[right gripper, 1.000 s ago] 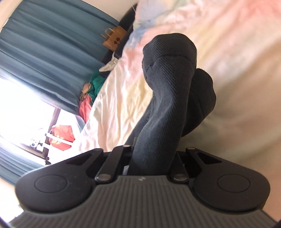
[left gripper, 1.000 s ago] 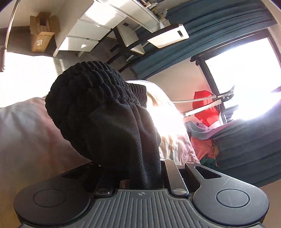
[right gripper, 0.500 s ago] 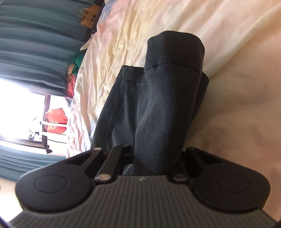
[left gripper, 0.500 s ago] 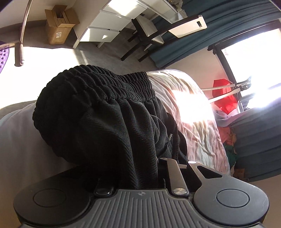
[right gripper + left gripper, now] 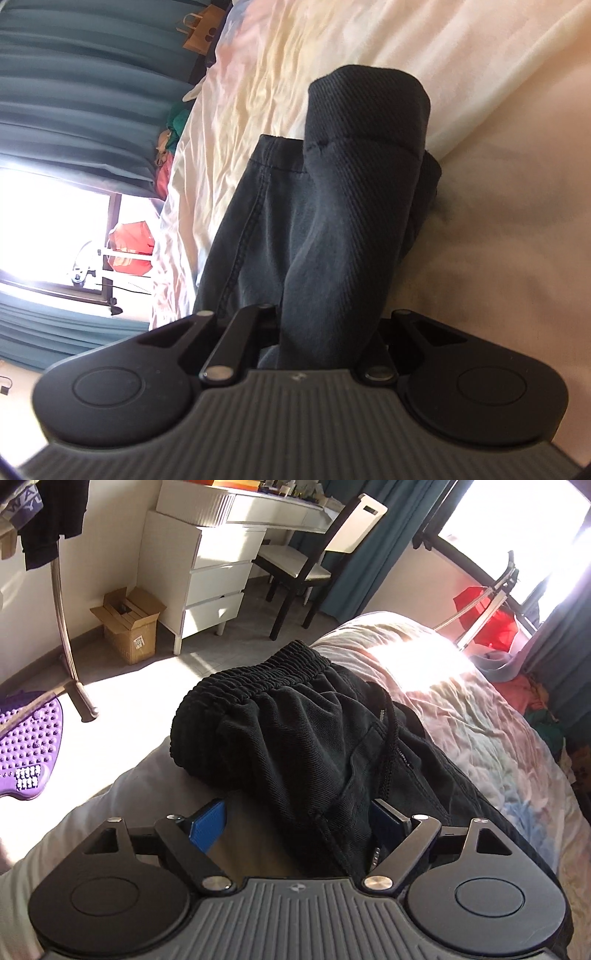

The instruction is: Fold clothes

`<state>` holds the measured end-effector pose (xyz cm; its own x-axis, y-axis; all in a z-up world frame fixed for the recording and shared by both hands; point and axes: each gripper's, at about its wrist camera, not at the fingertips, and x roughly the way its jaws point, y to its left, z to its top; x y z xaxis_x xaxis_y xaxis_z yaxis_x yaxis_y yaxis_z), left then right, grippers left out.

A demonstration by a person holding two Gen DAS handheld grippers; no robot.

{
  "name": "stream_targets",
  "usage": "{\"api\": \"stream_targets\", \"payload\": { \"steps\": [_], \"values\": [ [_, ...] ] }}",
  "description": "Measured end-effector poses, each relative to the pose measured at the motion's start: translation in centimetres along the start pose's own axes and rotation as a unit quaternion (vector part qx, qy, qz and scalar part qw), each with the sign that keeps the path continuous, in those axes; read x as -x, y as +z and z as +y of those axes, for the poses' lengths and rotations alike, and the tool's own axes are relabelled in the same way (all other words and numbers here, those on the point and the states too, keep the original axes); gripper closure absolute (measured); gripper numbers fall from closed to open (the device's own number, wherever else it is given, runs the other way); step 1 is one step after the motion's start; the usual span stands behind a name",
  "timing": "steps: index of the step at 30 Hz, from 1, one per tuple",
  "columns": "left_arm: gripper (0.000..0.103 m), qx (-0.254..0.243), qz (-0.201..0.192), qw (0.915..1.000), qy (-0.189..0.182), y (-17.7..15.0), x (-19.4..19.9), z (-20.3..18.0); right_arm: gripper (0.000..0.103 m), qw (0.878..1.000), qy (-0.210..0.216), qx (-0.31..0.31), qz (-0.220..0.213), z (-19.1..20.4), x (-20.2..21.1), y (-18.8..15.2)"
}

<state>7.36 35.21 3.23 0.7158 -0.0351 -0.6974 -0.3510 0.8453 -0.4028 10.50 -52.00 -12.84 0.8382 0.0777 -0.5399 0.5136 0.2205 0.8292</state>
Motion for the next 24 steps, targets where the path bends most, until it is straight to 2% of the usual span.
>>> {"api": "stream_targets", "payload": {
  "steps": [6, 10, 12, 14, 15, 18, 21, 22, 24],
  "values": [
    [0.014, -0.088, -0.043, 0.9949, 0.024, -2.7, 4.9, -6.0, 0.089, 1.0, 0.007, 0.002, -0.002, 0.0, -0.1, 0.0],
    [0.009, -0.154, -0.056, 0.9862, -0.022, -6.5, 4.0, -13.8, 0.089, 1.0, 0.007, 0.007, -0.009, 0.1, 0.1, -0.1],
    [0.008, -0.188, -0.05, 0.9795, -0.052, -8.7, 2.5, -17.4, 0.09, 1.0, 0.007, 0.016, -0.016, 0.4, 0.3, -0.1],
    [0.008, -0.215, -0.024, 0.9721, -0.091, -11.0, -0.6, -20.8, 0.09, 0.999, 0.008, 0.025, -0.028, 0.6, 0.6, -0.2],
    [0.008, -0.223, -0.013, 0.97, -0.097, -12.0, -2.1, -21.7, 0.09, 0.999, 0.012, 0.025, -0.032, 0.6, 0.7, -0.2],
    [0.008, -0.249, 0.005, 0.9649, -0.084, -15.4, -7.5, -24.4, 0.09, 0.999, 0.015, 0.026, -0.039, 0.4, 1.0, -0.2],
    [0.008, -0.272, 0.013, 0.9602, -0.062, -18.1, -11.3, -24.6, 0.09, 0.998, 0.02, 0.036, -0.042, 0.2, 0.9, -0.2],
    [0.008, -0.279, 0.01, 0.9586, -0.054, -18.8, -12.0, -24.4, 0.09, 0.998, 0.022, 0.039, -0.043, 0.1, 0.9, -0.2],
    [0.008, -0.309, 0.001, 0.9501, -0.046, -19.8, -12.5, -24.2, 0.088, 0.998, 0.027, 0.032, -0.042, -0.2, 0.7, -0.1]
  ]
}}
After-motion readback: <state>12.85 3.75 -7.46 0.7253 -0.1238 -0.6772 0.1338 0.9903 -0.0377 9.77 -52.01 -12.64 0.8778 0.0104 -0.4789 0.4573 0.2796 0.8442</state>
